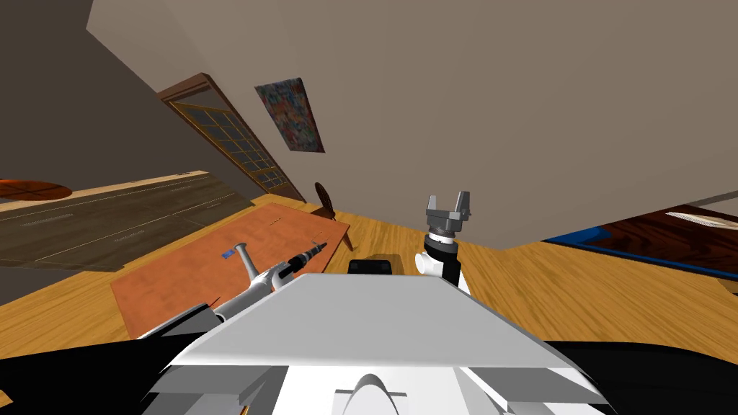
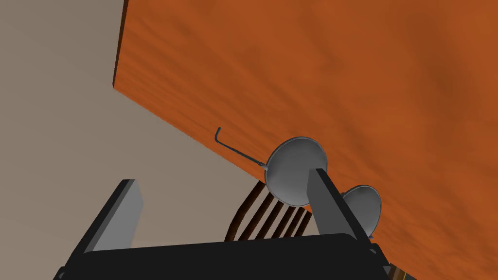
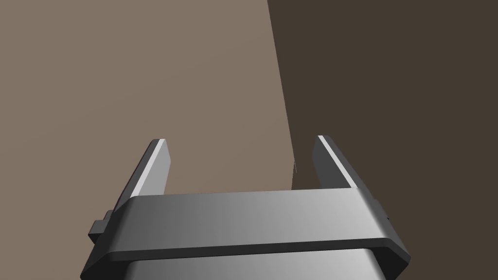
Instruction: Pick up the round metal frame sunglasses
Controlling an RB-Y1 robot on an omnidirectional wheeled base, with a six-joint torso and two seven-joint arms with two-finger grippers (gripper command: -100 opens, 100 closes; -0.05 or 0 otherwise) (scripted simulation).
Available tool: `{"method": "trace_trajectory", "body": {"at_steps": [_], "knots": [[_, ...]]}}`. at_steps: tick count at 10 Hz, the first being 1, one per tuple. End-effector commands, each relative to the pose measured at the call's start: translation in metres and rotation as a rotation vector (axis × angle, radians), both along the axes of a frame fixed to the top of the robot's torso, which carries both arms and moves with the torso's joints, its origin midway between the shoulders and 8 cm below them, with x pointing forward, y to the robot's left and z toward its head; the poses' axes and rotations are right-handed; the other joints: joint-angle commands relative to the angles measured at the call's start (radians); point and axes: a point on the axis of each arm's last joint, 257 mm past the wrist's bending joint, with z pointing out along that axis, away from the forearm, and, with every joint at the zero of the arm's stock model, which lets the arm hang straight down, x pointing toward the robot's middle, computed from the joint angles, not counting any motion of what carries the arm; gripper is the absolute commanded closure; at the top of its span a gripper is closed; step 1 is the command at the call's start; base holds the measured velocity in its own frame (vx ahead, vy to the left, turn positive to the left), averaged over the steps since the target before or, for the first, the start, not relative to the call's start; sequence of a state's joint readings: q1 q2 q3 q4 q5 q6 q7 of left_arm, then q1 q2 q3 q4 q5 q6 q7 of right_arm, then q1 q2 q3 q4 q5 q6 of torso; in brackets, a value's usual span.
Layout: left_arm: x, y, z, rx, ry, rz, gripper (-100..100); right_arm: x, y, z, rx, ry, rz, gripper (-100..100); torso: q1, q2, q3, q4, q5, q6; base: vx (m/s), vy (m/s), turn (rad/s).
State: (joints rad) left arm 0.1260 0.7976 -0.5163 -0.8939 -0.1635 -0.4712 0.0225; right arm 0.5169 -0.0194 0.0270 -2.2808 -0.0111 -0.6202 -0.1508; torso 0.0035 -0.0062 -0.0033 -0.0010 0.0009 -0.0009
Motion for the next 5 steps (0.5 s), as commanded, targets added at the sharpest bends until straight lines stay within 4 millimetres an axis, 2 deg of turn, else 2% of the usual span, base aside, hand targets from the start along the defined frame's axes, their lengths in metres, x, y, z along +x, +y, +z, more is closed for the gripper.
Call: {"method": "trace_trajectory", "body": {"at_steps": [1, 3, 4, 5], "knots": [[-0.010, 0.018, -0.004, 0.033, 0.028, 0.000, -100, 0.000, 0.000, 0.000, 0.000, 0.000, 0.000, 0, 0.000, 0.000, 0.000, 0.000, 0.000, 0.000, 0.057, 0.033, -0.099], [-0.028, 0.031, -0.015, 0.062, 0.071, 0.001, -100, 0.000, 0.000, 0.000, 0.000, 0.000, 0.000, 0, 0.000, 0.000, 0.000, 0.000, 0.000, 0.000, 0.075, 0.043, -0.069], [-0.023, 0.025, -0.012, 0.051, 0.055, 0.000, -100, 0.000, 0.000, 0.000, 0.000, 0.000, 0.000, 0, 0.000, -0.002, -0.001, 0.000, 0.000, 0.000, 0.054, 0.026, -0.020], [-0.025, 0.026, -0.012, 0.053, 0.058, 0.000, 0, 0.000, 0.000, 0.000, 0.000, 0.000, 0.000, 0, -0.001, -0.001, -0.001, 0.000, 0.000, 0.000, 0.008, 0.005, 0.002]]}}
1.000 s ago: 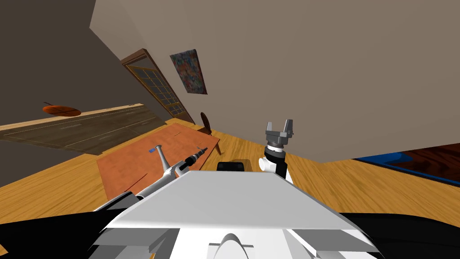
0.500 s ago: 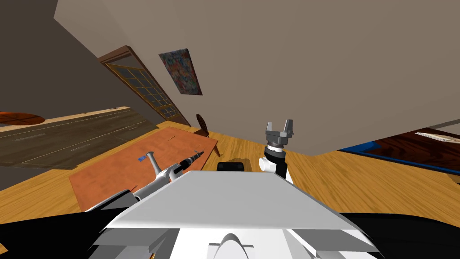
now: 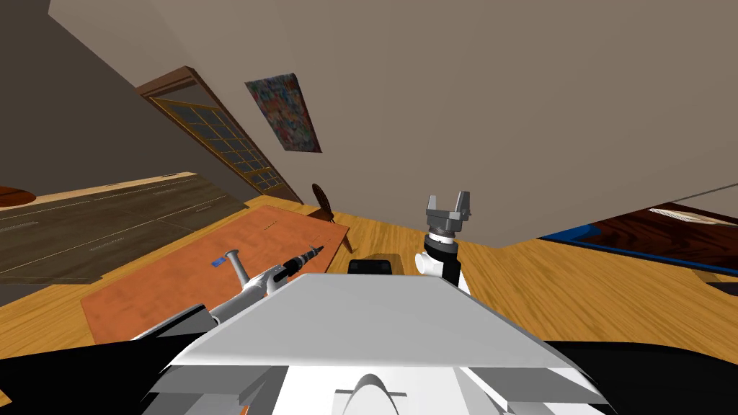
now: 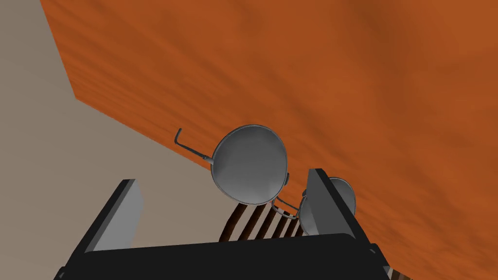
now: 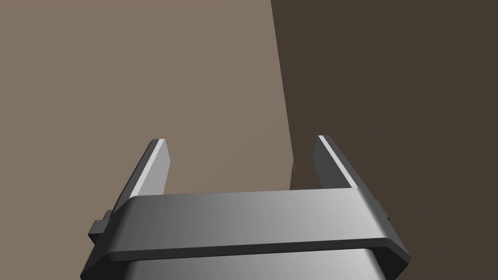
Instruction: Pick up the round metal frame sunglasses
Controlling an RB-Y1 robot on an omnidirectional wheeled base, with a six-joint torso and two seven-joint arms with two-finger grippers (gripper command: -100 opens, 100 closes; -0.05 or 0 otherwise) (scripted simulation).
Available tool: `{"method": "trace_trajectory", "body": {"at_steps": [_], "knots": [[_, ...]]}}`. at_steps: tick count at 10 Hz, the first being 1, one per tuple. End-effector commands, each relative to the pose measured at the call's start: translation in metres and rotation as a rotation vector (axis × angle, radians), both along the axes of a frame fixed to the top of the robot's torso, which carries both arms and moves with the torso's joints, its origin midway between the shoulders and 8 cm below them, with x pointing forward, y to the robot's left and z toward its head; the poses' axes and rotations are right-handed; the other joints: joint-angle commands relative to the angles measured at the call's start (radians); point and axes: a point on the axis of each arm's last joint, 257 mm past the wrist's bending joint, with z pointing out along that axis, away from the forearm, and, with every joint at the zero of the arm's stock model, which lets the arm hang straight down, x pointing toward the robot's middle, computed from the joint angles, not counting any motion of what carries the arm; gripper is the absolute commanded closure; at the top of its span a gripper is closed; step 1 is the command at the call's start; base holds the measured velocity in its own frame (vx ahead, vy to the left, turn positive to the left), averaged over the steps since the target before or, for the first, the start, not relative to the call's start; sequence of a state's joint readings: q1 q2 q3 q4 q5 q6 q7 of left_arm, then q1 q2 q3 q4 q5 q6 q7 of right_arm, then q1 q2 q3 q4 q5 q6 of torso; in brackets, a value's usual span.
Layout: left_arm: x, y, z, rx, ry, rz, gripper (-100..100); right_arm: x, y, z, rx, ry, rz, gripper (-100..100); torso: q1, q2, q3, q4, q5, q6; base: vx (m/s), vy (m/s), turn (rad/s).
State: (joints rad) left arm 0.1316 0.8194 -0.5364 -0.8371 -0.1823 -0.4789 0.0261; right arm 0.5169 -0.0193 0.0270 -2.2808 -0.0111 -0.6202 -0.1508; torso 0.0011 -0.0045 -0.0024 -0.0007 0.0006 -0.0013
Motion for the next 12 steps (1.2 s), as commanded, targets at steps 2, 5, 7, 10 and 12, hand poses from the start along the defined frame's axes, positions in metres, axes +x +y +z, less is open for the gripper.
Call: {"method": "trace_trajectory", "body": {"at_steps": [2, 5, 7, 10, 12], "knots": [[0.0056, -0.0109, -0.0098, 0.002, -0.006, 0.014, -100, 0.0000, 0.0000, 0.0000, 0.000, 0.000, 0.000, 0, 0.001, 0.000, 0.000, 0.000, 0.000, 0.000, 0.012, 0.032, -0.071], [0.0035, -0.0072, -0.0078, 0.004, -0.003, 0.013, 100, 0.0000, 0.0000, 0.0000, 0.000, 0.000, 0.000, 0, -0.001, 0.002, 0.001, 0.001, 0.000, 0.001, 0.001, 0.009, -0.002], [0.0044, -0.0089, -0.0076, 0.000, -0.005, 0.013, 100, 0.0000, 0.0000, 0.0000, 0.000, 0.000, 0.000, 0, -0.001, 0.002, 0.001, 0.001, -0.001, 0.000, 0.000, 0.000, 0.000], [0.0007, -0.0013, -0.0012, 0.000, -0.001, 0.002, 100, 0.0000, 0.0000, 0.0000, 0.000, 0.000, 0.000, 0, -0.001, 0.002, 0.001, 0.001, -0.001, 0.000, -0.003, -0.009, 0.026], [0.0017, -0.0050, -0.0025, 0.001, -0.003, 0.005, 0, 0.0000, 0.0000, 0.0000, 0.000, 0.000, 0.000, 0, -0.002, 0.003, 0.002, 0.001, -0.001, 0.000, -0.004, -0.008, 0.016]]}}
